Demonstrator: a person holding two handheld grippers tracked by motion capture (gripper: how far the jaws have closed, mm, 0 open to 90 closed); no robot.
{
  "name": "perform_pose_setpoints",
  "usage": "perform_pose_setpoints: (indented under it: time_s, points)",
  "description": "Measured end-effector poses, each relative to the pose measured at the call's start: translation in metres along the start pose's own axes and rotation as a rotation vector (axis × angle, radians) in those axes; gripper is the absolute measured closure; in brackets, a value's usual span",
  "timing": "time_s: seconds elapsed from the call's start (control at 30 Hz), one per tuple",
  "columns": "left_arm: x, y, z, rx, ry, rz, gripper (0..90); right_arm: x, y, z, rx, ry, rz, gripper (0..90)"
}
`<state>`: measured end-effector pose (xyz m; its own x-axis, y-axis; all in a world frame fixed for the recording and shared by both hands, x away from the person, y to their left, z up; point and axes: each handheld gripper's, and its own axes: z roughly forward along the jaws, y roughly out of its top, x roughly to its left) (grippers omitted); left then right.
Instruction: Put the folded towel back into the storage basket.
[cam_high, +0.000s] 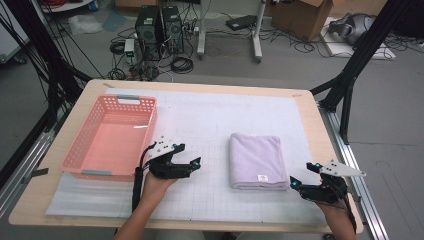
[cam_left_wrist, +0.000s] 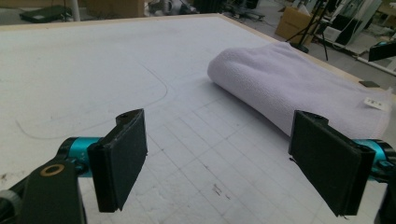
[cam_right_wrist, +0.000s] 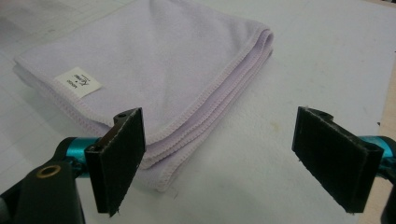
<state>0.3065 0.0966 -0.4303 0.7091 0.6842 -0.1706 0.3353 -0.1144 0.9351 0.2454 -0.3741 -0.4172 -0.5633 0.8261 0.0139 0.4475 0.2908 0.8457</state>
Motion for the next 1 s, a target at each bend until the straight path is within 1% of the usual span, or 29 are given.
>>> perform_pose_setpoints:
  time_s: [0.03, 0.07, 0.1, 0.13, 0.2, 0.23, 0.33, 0.37, 0.43, 0.47, 0.53, 0.6, 0.63, 0.67, 0.73, 0.77, 0.8, 0.83, 0.87, 0.9, 0.93, 1.0]
  points:
    - [0.0, 0.0, 0.002, -0.006, 0.003, 0.017, 20.5, 0.0, 0.0, -0.001, -0.001, 0.002, 0.002, 16.2]
    - [0.0, 0.0, 0.002, -0.006, 0.003, 0.017, 20.5, 0.001, 0.0, -0.001, -0.005, 0.002, 0.003, 16.2]
    - [-0.001, -0.001, 0.003, -0.014, 0.002, 0.035, 21.0, 0.001, 0.0, -0.002, -0.009, 0.002, -0.001, 16.2]
    - [-0.002, 0.0, 0.006, -0.023, 0.009, 0.066, 21.4, 0.001, 0.0, -0.003, -0.007, 0.004, 0.002, 16.2]
    - [-0.004, 0.0, 0.008, -0.025, 0.019, 0.076, 21.4, 0.001, 0.0, -0.002, -0.008, 0.005, 0.001, 16.2]
    - [-0.004, 0.001, 0.01, -0.017, 0.018, 0.076, 21.5, 0.001, 0.001, -0.002, -0.007, 0.006, -0.001, 16.2]
    - [-0.005, 0.004, 0.016, 0.028, 0.007, 0.076, 21.4, 0.002, 0.001, -0.002, -0.005, 0.005, -0.003, 16.2]
    - [-0.006, 0.006, 0.018, 0.03, 0.001, 0.067, 21.1, 0.002, 0.001, -0.002, -0.005, 0.006, -0.005, 16.2]
    - [-0.008, 0.011, 0.022, 0.038, -0.033, 0.05, 19.3, 0.002, 0.001, -0.002, -0.004, 0.007, -0.002, 16.2]
    - [-0.008, 0.011, 0.022, 0.038, -0.033, 0.05, 18.6, 0.002, 0.001, -0.002, -0.004, 0.007, -0.002, 16.2]
    - [-0.011, 0.019, 0.03, 0.049, -0.068, 0.029, 18.6, 0.002, 0.001, -0.002, -0.005, 0.008, -0.004, 16.2]
    - [-0.014, 0.022, 0.038, 0.069, -0.09, 0.014, 18.6, 0.002, 0.002, -0.002, -0.008, 0.008, -0.01, 16.2]
    - [-0.014, 0.022, 0.038, 0.069, -0.09, 0.014, 18.7, 0.002, 0.002, -0.003, -0.007, 0.009, -0.008, 16.2]
    - [-0.016, 0.025, 0.047, 0.088, -0.097, -0.003, 18.7, 0.001, 0.002, -0.003, -0.006, 0.01, -0.007, 16.2]
    - [-0.019, 0.028, 0.056, 0.099, -0.109, -0.031, 19.0, 0.001, 0.002, -0.003, -0.009, 0.011, -0.008, 16.2]
    - [-0.019, 0.028, 0.056, 0.099, -0.109, -0.031, 19.1, 0.001, 0.002, -0.003, -0.009, 0.011, -0.008, 16.2]
    - [-0.023, 0.031, 0.065, 0.113, -0.123, -0.037, 19.2, 0.001, 0.002, -0.003, -0.009, 0.013, -0.003, 16.2]
    - [-0.023, 0.031, 0.065, 0.113, -0.123, -0.037, 19.2, 0.001, 0.002, -0.003, -0.009, 0.014, -0.003, 16.1]
    - [-0.027, 0.033, 0.074, 0.134, -0.127, -0.033, 19.3, 0.001, 0.002, -0.003, -0.009, 0.013, -0.003, 16.2]
    - [-0.027, 0.033, 0.074, 0.134, -0.127, -0.033, 19.3, 0.001, 0.002, -0.003, -0.009, 0.013, -0.003, 16.2]
    - [-0.029, 0.034, 0.077, 0.138, -0.132, -0.039, 19.3, 0.0, 0.002, -0.003, -0.007, 0.013, -0.002, 16.2]
    - [-0.033, 0.034, 0.091, 0.173, -0.143, -0.058, 19.4, -0.001, 0.002, -0.003, -0.01, 0.014, -0.004, 16.2]
